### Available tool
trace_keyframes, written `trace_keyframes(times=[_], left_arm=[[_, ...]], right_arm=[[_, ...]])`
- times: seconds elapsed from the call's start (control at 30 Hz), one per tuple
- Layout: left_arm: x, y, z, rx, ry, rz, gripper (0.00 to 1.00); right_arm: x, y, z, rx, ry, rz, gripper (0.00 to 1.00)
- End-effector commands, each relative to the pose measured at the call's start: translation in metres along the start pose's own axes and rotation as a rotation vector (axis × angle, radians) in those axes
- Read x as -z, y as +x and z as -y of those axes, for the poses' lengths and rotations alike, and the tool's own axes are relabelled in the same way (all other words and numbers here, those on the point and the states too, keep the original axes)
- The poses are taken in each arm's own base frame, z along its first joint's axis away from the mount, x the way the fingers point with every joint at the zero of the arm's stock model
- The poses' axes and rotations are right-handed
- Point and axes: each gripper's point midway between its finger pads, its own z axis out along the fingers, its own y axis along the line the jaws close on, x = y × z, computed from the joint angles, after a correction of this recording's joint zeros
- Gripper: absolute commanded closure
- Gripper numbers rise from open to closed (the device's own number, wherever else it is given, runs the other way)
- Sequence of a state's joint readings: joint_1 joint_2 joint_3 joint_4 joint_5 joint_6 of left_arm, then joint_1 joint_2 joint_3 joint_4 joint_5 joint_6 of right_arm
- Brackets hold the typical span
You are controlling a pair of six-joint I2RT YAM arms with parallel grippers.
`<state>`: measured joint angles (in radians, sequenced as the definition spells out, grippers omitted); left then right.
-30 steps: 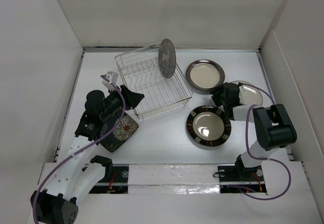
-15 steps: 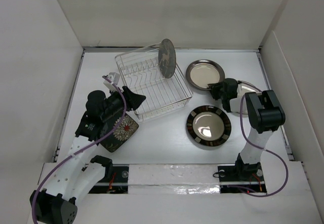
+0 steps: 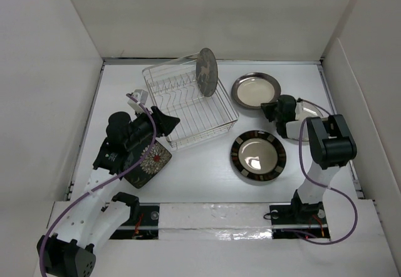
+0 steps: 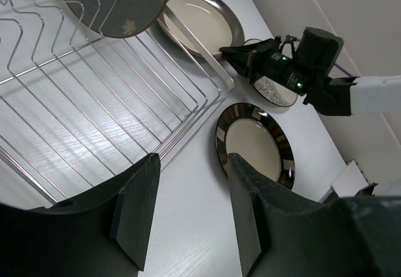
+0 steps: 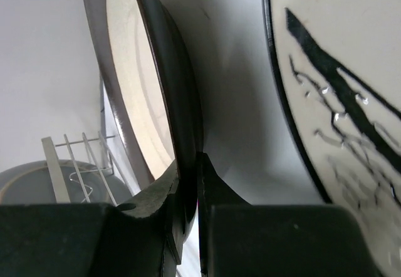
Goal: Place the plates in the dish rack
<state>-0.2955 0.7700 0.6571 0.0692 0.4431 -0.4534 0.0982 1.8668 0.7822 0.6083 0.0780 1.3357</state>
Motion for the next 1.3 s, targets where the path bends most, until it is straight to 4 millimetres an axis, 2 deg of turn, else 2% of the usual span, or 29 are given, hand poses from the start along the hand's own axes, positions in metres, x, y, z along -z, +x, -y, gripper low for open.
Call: trace_keyframes(times=[0.0, 0.03, 0.07, 0.1, 0.13, 0.17, 0.2, 0.3, 0.33, 0.4, 0.43, 0.47, 0.53, 0.57, 0.6, 0.63, 0.7, 0.73, 0.77, 0.8, 0.87, 0.9, 0.93, 0.97, 1.03, 1.1, 1.17, 1.23, 1.27], left_arm=[[0.005, -0.027, 0.019, -0.051, 0.045, 0.076, 0.57], [0.005, -0.027, 0.018, -0.051, 0.043, 0.077, 0.56], [0.005, -0.03, 0.015, -0.048, 0.031, 0.084, 0.56], [0.004, -0.03, 0.015, -0.047, 0.032, 0.08, 0.56], [0.004, -0.03, 0.016, -0.048, 0.037, 0.079, 0.56], [0.005, -0.028, 0.016, -0.047, 0.039, 0.075, 0.56], [0.006, -0.029, 0.017, -0.05, 0.043, 0.081, 0.56], [0.008, -0.033, 0.015, -0.049, 0.019, 0.098, 0.56], [0.007, -0.034, 0.012, -0.045, 0.003, 0.097, 0.56], [0.007, -0.034, 0.007, -0.038, -0.027, 0.1, 0.56], [0.008, -0.035, 0.007, -0.039, -0.03, 0.107, 0.54], [0.009, -0.037, 0.005, -0.037, -0.046, 0.118, 0.48], [0.009, -0.038, 0.003, -0.036, -0.058, 0.123, 0.45], [0.009, -0.037, 0.003, -0.037, -0.054, 0.118, 0.43], [0.008, -0.036, 0.004, -0.037, -0.048, 0.114, 0.43], [0.009, -0.037, 0.005, -0.039, -0.044, 0.117, 0.43], [0.013, -0.038, 0.005, -0.045, -0.051, 0.13, 0.43], [0.013, -0.039, 0.004, -0.048, -0.057, 0.135, 0.43], [0.013, -0.042, 0.004, -0.051, -0.063, 0.144, 0.43], [0.013, -0.042, 0.004, -0.052, -0.062, 0.142, 0.43], [0.012, -0.038, 0.005, -0.051, -0.05, 0.13, 0.43], [0.013, -0.038, 0.005, -0.05, -0.047, 0.131, 0.43], [0.015, -0.039, 0.007, -0.053, -0.043, 0.137, 0.43], [0.015, -0.042, 0.006, -0.052, -0.054, 0.149, 0.43], [0.014, -0.041, 0.004, -0.052, -0.063, 0.142, 0.43], [0.014, -0.039, 0.005, -0.049, -0.053, 0.135, 0.44], [0.016, -0.041, 0.007, -0.053, -0.049, 0.146, 0.44], [0.016, -0.042, 0.005, -0.053, -0.06, 0.146, 0.44], [0.015, -0.041, 0.005, -0.052, -0.059, 0.14, 0.44]], right_arm=[[0.04, -0.054, -0.118, 0.087, -0.258, 0.244, 1.0], [0.049, -0.065, -0.137, 0.114, -0.28, 0.289, 1.0], [0.072, -0.074, -0.165, 0.135, -0.328, 0.336, 1.0], [0.08, -0.09, -0.167, 0.206, -0.292, 0.417, 1.0], [0.095, -0.096, -0.187, 0.237, -0.32, 0.46, 1.0], [0.107, -0.102, -0.198, 0.266, -0.327, 0.502, 1.0], [0.13, -0.109, -0.213, 0.326, -0.341, 0.564, 1.0], [0.171, -0.117, -0.244, 0.444, -0.367, 0.672, 1.0], [0.191, -0.108, -0.26, 0.472, -0.411, 0.681, 1.0], [0.215, -0.104, -0.28, 0.553, -0.439, 0.726, 1.0], [0.227, -0.087, -0.292, 0.579, -0.475, 0.71, 1.0], [0.234, -0.079, -0.3, 0.606, -0.494, 0.708, 1.0], [0.253, -0.07, -0.322, 0.683, -0.514, 0.731, 1.0], [0.256, -0.052, -0.33, 0.718, -0.534, 0.706, 1.0], [0.266, -0.048, -0.346, 0.75, -0.549, 0.713, 1.0], [0.269, -0.041, -0.352, 0.768, -0.561, 0.705, 1.0], [0.267, -0.011, -0.36, 0.857, -0.576, 0.664, 1.0], [0.278, -0.009, -0.378, 0.862, -0.597, 0.674, 1.0], [0.279, 0.0, -0.384, 0.889, -0.599, 0.669, 1.0], [0.267, 0.022, -0.382, 0.988, -0.575, 0.643, 1.0], [0.269, 0.034, -0.397, 1.027, -0.573, 0.632, 1.0], [0.253, 0.055, -0.394, 1.079, -0.561, 0.6, 1.0], [0.246, 0.06, -0.395, 1.102, -0.544, 0.59, 1.0], [0.253, 0.063, -0.408, 1.094, -0.556, 0.592, 1.0], [0.226, 0.086, -0.396, 1.179, -0.493, 0.532, 1.0], [0.222, 0.094, -0.399, 1.188, -0.482, 0.526, 1.0], [0.213, 0.111, -0.392, 1.208, -0.462, 0.514, 1.0], [0.209, 0.107, -0.395, 1.224, -0.425, 0.549, 1.0], [0.201, 0.117, -0.391, 1.245, -0.41, 0.544, 1.0]])
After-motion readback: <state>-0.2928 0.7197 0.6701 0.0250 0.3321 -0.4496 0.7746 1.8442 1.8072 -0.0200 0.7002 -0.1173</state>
